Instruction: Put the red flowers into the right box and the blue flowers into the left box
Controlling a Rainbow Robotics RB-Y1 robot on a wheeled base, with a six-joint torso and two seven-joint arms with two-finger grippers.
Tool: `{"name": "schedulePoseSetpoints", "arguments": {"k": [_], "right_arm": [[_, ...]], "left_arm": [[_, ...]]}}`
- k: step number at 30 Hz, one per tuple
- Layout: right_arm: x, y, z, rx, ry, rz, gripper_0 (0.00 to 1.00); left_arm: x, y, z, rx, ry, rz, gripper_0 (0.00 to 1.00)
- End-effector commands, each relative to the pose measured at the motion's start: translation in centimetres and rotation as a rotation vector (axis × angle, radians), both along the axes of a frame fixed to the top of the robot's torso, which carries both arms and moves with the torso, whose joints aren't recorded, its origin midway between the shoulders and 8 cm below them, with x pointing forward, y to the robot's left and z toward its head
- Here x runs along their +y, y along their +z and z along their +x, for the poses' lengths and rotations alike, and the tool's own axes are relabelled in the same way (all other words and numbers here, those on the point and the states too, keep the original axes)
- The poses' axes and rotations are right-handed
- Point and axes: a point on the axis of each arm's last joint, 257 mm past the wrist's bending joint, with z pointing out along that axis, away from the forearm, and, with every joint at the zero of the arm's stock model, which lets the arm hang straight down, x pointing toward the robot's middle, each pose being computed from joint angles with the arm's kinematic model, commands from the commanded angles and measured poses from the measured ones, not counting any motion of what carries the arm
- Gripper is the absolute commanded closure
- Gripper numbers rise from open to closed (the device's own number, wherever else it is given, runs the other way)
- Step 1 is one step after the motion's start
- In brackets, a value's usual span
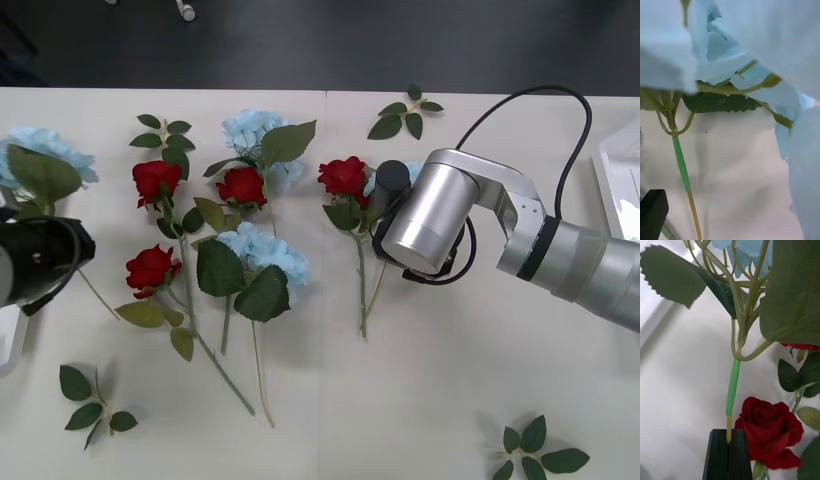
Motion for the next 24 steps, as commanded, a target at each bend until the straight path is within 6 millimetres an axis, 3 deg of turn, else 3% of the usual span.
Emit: {"name": "schedulePoseSetpoints", "arguments": {"k": [1,8,11,13,17,19,20,22,24], "right_arm": [[-0.1,0.7,0.9,-0.029,-0.009,0.015,0.0],[-0.1,-0.8,0.1,-0.013,0.017,0.005,0.0],[0.1,-1.5,-0.1,-0.01,0.024,-0.006,0.0],[0.2,-1.7,-0.1,-0.004,0.028,-0.01,0.0],[0.6,-2.0,0.1,-0.006,0.038,-0.006,0.0],[0.7,-2.3,0.0,-0.003,0.043,-0.007,0.16],[0.7,-2.5,-0.1,0.0,0.053,-0.01,0.4],[0.8,-2.5,-0.1,0.003,0.057,-0.01,0.6],[0.9,-2.6,-0.4,0.016,0.062,-0.005,0.94]], "left_arm": [[3.8,4.6,-2.3,-0.07,0.028,0.054,1.0],[10.1,8.9,-4.8,-0.097,0.092,0.124,1.0],[12.8,9.3,-5.2,-0.072,0.111,0.143,1.0],[15.7,9.6,-5.2,-0.046,0.113,0.19,1.0],[20.0,9.0,-4.4,-0.024,0.133,0.225,1.0],[21.6,8.5,-4.0,-0.016,0.137,0.228,1.0],[22.9,8.0,-3.6,-0.01,0.139,0.229,1.0],[24.0,7.5,-3.1,-0.009,0.137,0.234,1.0],[25.4,6.6,-2.5,-0.002,0.128,0.241,1.0]]}}
